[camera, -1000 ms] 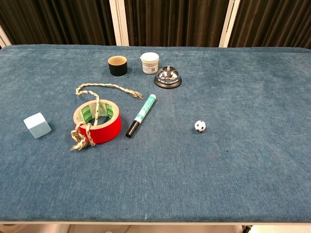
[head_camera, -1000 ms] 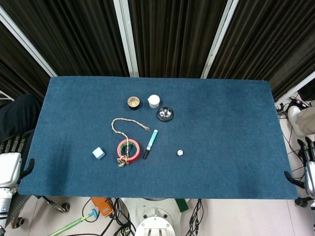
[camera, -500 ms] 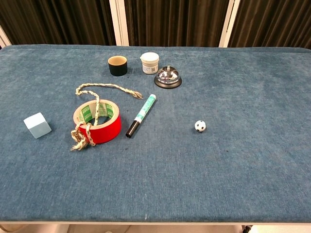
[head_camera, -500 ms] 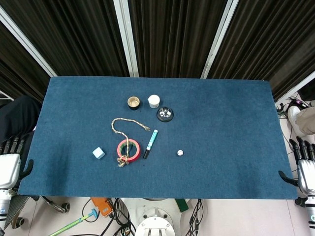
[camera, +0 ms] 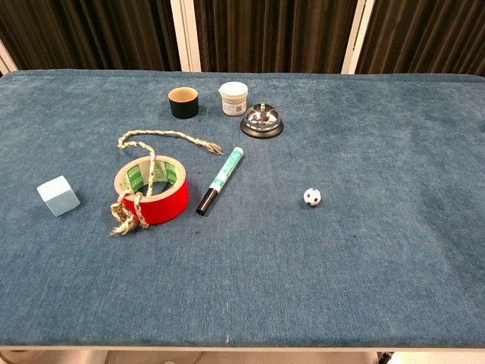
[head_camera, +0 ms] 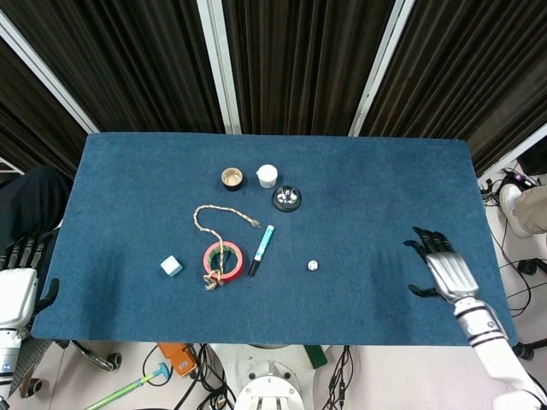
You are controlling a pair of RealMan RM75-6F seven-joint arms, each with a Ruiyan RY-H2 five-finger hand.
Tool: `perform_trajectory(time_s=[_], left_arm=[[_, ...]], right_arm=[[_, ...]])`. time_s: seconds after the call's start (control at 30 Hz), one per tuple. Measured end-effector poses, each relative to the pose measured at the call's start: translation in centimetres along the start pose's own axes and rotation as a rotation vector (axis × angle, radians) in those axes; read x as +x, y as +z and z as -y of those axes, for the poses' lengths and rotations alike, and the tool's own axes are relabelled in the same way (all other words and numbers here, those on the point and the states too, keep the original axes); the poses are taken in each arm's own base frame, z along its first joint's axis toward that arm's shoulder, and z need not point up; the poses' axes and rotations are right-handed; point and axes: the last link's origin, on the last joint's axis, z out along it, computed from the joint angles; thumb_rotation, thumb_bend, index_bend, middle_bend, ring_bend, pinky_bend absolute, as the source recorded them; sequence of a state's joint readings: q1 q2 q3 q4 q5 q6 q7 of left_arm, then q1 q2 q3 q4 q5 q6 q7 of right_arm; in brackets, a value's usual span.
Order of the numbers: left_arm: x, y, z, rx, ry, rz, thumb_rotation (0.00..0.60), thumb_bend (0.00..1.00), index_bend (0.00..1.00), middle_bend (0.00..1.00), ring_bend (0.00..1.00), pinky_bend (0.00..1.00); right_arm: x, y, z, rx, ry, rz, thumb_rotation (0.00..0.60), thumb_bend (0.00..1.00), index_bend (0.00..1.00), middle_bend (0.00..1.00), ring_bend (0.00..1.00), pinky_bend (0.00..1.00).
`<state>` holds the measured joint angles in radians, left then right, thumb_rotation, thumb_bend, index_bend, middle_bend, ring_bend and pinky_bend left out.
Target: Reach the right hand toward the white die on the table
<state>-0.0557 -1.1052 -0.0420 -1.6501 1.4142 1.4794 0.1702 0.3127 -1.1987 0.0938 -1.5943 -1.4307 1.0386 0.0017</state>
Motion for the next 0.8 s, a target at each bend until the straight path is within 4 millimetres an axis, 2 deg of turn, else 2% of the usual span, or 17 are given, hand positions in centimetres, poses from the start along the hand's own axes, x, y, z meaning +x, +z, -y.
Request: perform_trajectory(time_s=[0.13,0.33,0.53,0.8], left_arm=[[-0.1,0.1,0.0,0.002,0.001,0.004,0.600,0.42,0.04,0.00,0.01,0.09],[-0.1,0.2,0.0,0.005,0.001,0.006,0.600,0.42,0.04,0.00,0.01,0.09],[-0.1,0.3,0.0,0.005,0.002,0.008,0.600,0.42,0.04,0.00,0.01,0.09],[-0.1,0.4,0.1,0.010,-0.002,0.011,0.600,0.42,0.04,0.00,0.01,0.09]], right_arm=[[-1.2,3.9,3.0,0.102,0.044,0.022,0.600,0.30,0.39,0.02,0.04,0.01],[-3.1,8.0,6.9,0.211,0.086,0.056,0.600,0.30,0.43,0.02,0.04,0.01],[-4.8,10.4,9.7,0.266,0.102,0.091,0.600,0.30,0.45,0.02,0.05,0.01],[-6.3,12.0,12.1,0.310,0.122,0.124,0.600,0.31,0.49,0.02,0.05,0.01]])
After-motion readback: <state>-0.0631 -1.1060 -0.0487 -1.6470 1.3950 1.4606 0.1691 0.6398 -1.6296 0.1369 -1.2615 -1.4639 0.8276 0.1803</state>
